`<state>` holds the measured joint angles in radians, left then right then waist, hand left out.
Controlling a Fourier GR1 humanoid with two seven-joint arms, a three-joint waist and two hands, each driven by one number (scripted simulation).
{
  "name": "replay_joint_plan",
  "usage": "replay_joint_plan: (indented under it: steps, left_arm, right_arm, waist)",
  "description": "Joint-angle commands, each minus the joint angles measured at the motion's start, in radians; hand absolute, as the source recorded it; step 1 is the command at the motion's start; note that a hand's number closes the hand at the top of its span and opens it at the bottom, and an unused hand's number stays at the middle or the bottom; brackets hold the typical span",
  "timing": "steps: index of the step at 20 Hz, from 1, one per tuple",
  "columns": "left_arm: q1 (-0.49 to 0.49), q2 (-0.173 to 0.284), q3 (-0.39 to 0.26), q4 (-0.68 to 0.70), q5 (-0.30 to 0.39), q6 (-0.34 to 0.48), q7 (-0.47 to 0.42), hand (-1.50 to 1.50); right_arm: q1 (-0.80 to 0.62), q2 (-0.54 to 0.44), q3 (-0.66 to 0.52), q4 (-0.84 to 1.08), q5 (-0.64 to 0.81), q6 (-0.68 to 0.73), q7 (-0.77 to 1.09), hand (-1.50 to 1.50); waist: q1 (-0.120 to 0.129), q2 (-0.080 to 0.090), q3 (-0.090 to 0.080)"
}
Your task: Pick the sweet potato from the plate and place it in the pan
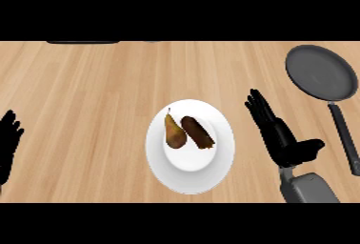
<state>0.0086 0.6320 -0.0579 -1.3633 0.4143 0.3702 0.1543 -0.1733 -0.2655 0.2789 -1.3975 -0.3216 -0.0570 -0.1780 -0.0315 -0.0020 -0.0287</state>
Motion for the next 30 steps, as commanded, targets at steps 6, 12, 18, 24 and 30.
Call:
replay_joint_plan:
  steps: [6, 12, 18, 24, 30]
  left_arm:
    - [-0.182, -0.153, -0.188, -0.201, -0.040, -0.140, -0.182, 0.00]
    - [-0.131, -0.308, -0.302, -0.161, -0.100, -0.124, -0.316, 0.00]
    - [-0.127, -0.334, -0.333, -0.200, -0.137, -0.099, -0.282, 0.00]
    - [-0.104, -0.368, -0.345, -0.180, -0.175, -0.088, -0.328, 0.00]
    - [-0.122, -0.351, -0.311, -0.200, -0.168, -0.087, -0.268, 0.00]
  right_arm:
    - [-0.369, -0.060, 0.301, -0.095, 0.131, 0.365, 0.084, 1.50]
    - [-0.526, -0.294, 0.206, 0.029, 0.240, 0.517, -0.008, -1.50]
    - [-0.690, -0.308, 0.248, 0.060, 0.424, 0.571, -0.069, -1.50]
    - [-0.841, -0.200, 0.348, 0.140, 0.553, 0.656, 0.030, -1.50]
    - [-0.837, -0.136, 0.502, 0.137, 0.720, 0.697, 0.118, -1.50]
  waist:
    - [0.115, 0.000, 0.017]
    - [0.050, 0.011, 0.027]
    - [0.050, 0.005, 0.028]
    - [0.055, 0.005, 0.027]
    - [0.044, 0.001, 0.028]
